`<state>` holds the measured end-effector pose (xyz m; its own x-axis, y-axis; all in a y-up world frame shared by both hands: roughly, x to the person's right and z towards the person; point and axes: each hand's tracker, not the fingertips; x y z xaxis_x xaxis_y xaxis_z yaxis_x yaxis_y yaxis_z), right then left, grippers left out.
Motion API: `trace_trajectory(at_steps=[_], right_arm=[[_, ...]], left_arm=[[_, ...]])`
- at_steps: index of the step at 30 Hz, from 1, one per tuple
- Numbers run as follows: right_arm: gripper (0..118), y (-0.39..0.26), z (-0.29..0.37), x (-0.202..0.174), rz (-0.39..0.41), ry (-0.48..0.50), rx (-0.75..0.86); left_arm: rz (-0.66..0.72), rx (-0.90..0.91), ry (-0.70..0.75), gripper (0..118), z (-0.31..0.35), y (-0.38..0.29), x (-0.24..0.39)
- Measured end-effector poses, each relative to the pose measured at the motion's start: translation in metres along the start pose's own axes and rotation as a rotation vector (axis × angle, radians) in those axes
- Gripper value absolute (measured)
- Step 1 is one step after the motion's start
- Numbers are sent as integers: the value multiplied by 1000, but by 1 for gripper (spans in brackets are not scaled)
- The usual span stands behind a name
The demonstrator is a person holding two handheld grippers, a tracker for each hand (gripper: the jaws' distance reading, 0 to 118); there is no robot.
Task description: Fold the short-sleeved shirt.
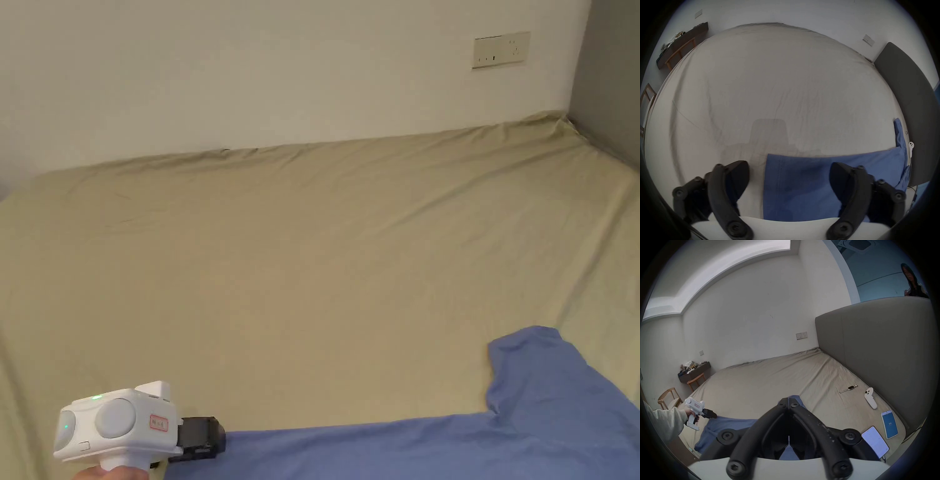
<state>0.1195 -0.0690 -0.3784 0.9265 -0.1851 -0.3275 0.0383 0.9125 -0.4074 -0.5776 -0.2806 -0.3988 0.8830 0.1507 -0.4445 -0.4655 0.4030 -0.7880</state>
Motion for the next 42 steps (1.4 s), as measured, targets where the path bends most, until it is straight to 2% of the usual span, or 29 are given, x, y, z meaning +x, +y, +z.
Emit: trace_trajectory(at_steps=[1, 2, 3, 5, 7, 8, 11, 15, 17, 18, 20, 21, 23, 26, 28, 29, 31, 32, 33, 36, 39, 42], right_arm=[[1, -2, -3, 3, 3, -9, -5], [1, -5, -10, 7, 5, -9, -15], [1, -6, -15, 3, 7, -11, -30], [1, -12, -34, 8, -17, -21, -74], [1, -16, -60, 11, -36, -5, -110], [1, -19, -79, 13, -31, -12, -148], [1, -27, -138, 16, 103, -35, -236], [1, -38, -218, 30, 64, -57, -411], [2, -41, -253, 35, 61, -72, -428], [19, -41, -269, 35, 92, -62, -468], [93, -44, -307, 40, 140, -70, -558], [118, -45, -319, 38, 156, -89, -604], [116, -47, -340, 35, 172, -78, -578], [91, -53, -362, 29, 177, -44, -644], [42, -65, -366, 21, 168, -58, -715], [21, -71, -367, 18, 168, -71, -749], [3, -71, -355, 13, 171, -63, -632], [3, -71, -352, 15, 126, -69, -624], [2, -68, -349, 17, 117, -97, -627], [2, -53, -325, 23, 121, -99, -563], [2, -36, -295, 43, 22, -36, -467], [2, -17, -240, 44, 58, 8, -367]], left_arm=[[-1, -7, -4, 90, -4, -2, 0], [-66, 10, 49, 88, 4, -4, 6], [-101, 30, 35, 80, 5, -5, 7], [-143, 53, 68, 54, 8, -6, 9], [-175, 67, 50, 21, 19, -8, 15], [-184, 75, 34, 11, 20, -9, 15], [-201, 108, 14, 6, 23, -8, 26], [-191, 186, -8, 5, 35, -8, 31], [-151, 220, -62, 5, 48, -11, 30], [-153, 234, -72, 5, 58, -13, 33], [-169, 254, -75, 5, 73, -17, 36], [-167, 267, -88, 5, 77, -18, 36], [-166, 272, -103, 5, 87, -17, 37], [-161, 284, -104, 5, 86, -14, 31], [-166, 280, -103, 5, 84, -14, 31], [-165, 277, -98, 5, 81, -14, 31], [-170, 260, -80, 5, 77, -12, 32], [-166, 260, -79, 5, 75, -11, 31], [-163, 259, -77, 5, 74, -11, 30], [-149, 259, -59, 5, 73, -10, 29], [-141, 292, -63, 5, 90, -17, 33], [-162, 334, -81, 5, 119, -31, 37]])
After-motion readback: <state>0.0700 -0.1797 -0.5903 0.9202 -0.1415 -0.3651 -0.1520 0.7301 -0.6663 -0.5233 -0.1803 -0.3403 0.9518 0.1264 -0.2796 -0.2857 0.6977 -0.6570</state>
